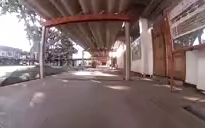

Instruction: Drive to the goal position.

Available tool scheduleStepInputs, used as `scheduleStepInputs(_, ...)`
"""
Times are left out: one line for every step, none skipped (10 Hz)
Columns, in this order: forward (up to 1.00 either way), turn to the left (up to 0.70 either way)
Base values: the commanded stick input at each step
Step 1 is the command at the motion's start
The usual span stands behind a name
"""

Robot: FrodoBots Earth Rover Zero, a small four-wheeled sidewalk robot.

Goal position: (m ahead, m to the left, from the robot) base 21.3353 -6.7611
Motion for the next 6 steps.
scheduleStepInputs(0.7,0.0)
scheduleStepInputs(0.7,0.0)
scheduleStepInputs(0.7,0.0)
scheduleStepInputs(0.7,0.0)
scheduleStepInputs(0.7,0.0)
scheduleStepInputs(0.7,0.0)
